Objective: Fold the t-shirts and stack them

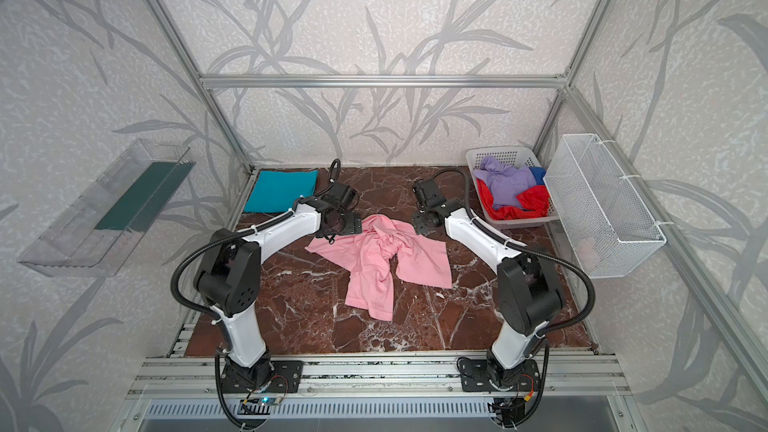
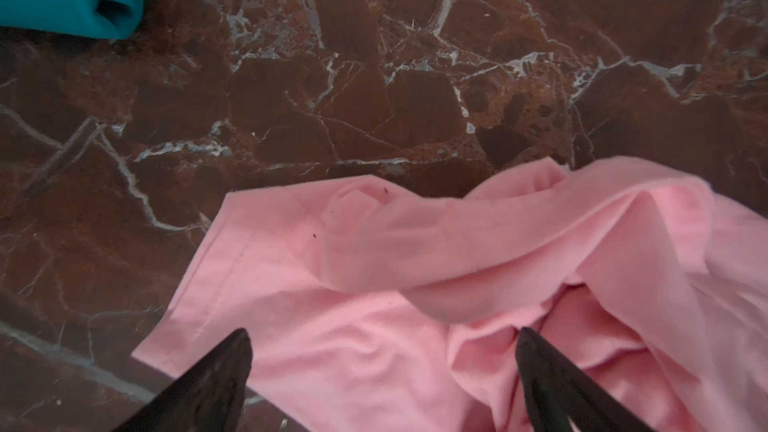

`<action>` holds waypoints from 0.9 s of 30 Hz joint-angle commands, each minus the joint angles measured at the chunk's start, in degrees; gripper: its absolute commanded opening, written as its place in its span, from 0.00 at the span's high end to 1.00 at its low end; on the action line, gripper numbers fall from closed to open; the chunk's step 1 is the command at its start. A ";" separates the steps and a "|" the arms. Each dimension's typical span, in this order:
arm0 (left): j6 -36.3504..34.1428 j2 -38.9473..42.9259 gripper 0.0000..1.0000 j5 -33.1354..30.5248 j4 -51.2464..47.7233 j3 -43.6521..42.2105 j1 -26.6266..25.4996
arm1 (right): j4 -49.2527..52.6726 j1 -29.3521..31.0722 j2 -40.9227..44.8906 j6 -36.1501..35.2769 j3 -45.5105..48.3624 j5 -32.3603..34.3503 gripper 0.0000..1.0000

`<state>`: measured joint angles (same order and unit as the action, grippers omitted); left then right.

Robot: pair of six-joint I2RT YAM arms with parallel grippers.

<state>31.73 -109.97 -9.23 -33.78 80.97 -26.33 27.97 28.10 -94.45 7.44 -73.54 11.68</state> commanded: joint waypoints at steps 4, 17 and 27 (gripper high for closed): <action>1.82 -6.54 0.03 1.12 -1.95 4.59 1.78 | 4.73 -0.08 10.20 8.14 9.30 -8.88 0.24; 0.40 13.12 0.01 -0.36 -4.31 -8.79 -3.51 | 5.50 1.08 16.12 13.56 27.04 -13.78 0.17; 6.66 23.28 0.01 4.88 -8.27 -23.08 -20.53 | -2.16 1.06 7.55 16.73 26.74 -15.23 0.24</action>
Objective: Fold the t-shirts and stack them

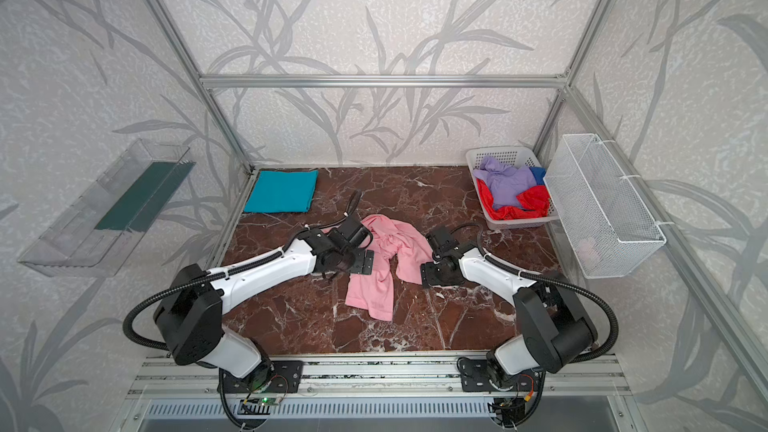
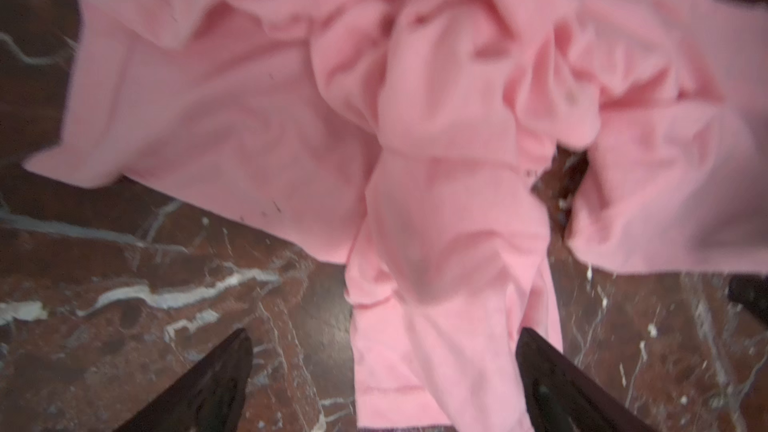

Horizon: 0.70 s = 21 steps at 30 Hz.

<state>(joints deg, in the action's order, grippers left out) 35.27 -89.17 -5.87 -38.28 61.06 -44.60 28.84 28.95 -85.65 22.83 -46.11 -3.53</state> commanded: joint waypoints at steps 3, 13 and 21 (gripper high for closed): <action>5.67 2.36 0.01 3.40 -1.89 -6.87 -4.94 | -4.10 0.19 -3.69 1.32 -2.35 0.63 0.36; 8.18 -0.57 0.29 4.54 2.85 -10.59 -6.94 | -2.12 -1.35 -4.76 -1.37 -8.35 2.48 1.00; 4.19 -1.22 0.47 1.81 -1.61 -2.04 -1.47 | 3.19 -5.40 -0.39 -5.99 -18.08 4.11 1.00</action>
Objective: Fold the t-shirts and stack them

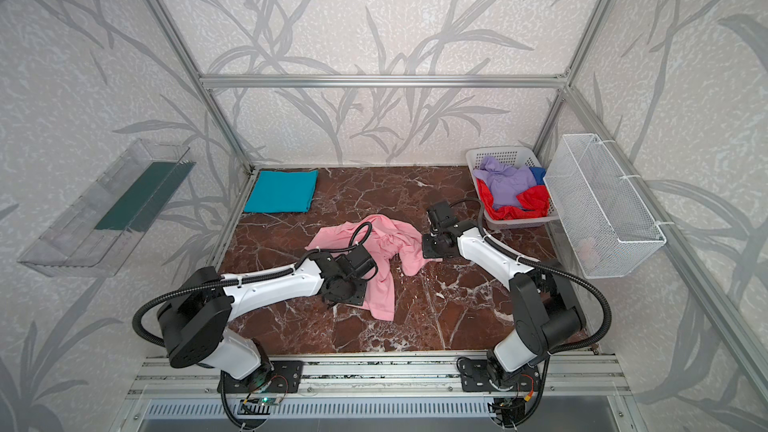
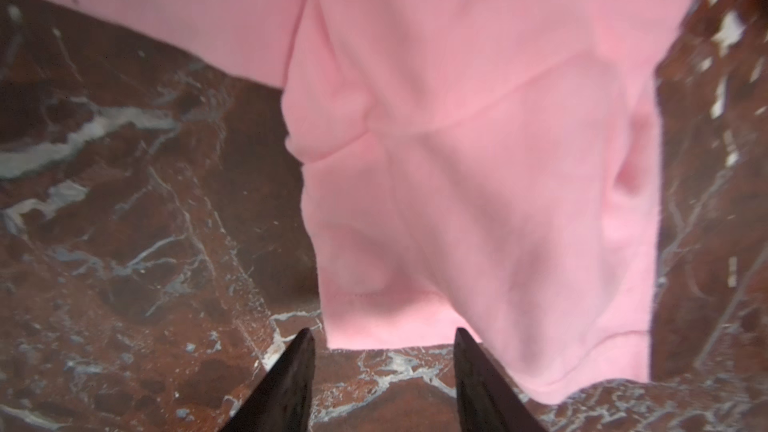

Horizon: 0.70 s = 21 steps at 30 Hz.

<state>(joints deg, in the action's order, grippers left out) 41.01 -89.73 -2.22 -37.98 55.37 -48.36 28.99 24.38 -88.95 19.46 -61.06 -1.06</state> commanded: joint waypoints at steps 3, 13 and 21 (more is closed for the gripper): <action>-1.78 -1.87 0.41 0.25 -1.47 5.08 3.73 | 3.51 -0.92 3.89 -3.42 -5.15 1.98 1.00; -0.51 -2.56 0.18 9.57 7.08 1.85 1.85 | 9.23 -1.18 6.37 -5.56 -19.49 3.20 1.00; -1.12 -10.52 0.69 12.18 7.59 4.82 0.95 | 11.84 -1.35 7.82 -5.49 -32.39 3.61 1.00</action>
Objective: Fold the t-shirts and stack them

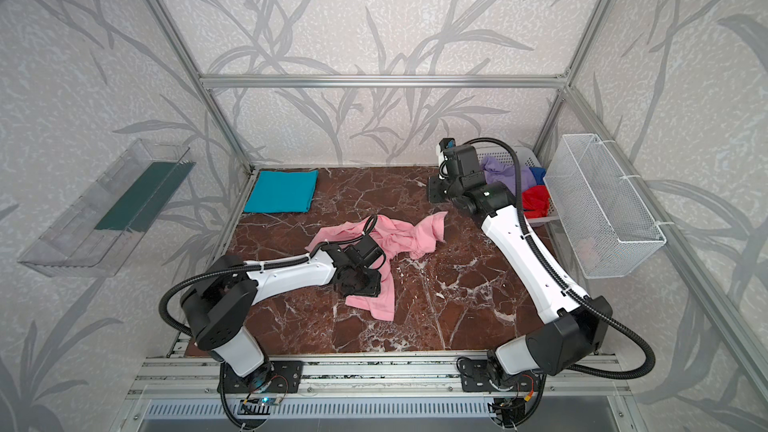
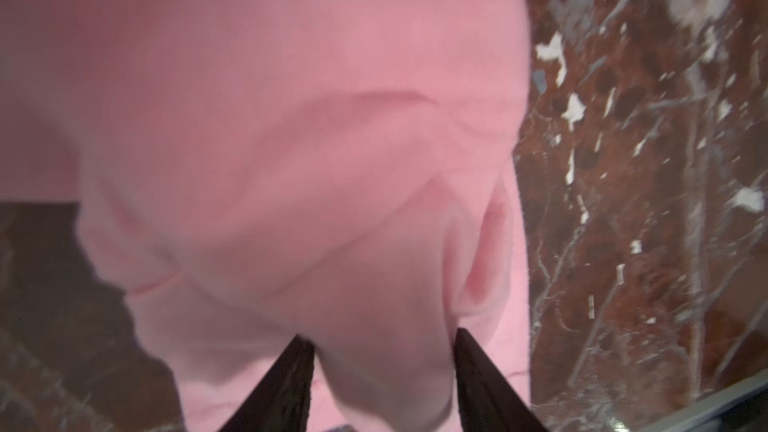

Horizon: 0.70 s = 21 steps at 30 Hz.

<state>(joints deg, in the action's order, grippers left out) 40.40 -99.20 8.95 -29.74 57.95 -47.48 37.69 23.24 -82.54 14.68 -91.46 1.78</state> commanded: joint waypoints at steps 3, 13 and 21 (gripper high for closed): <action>-2.48 -0.82 1.00 -1.07 -2.80 4.33 0.20 | 3.73 -0.26 1.89 -0.88 -2.48 1.09 1.00; -13.66 6.35 1.00 -4.98 -23.72 29.04 13.47 | 4.84 0.67 1.31 -3.80 3.80 1.05 0.85; -18.48 12.34 1.00 -10.97 -28.04 49.87 17.21 | 0.28 6.56 -0.50 -5.34 18.92 6.69 0.21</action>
<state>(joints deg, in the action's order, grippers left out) 24.93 -88.62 0.40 -51.66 105.14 -29.74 39.59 28.14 -81.89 10.68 -74.67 5.63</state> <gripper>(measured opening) 0.048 0.773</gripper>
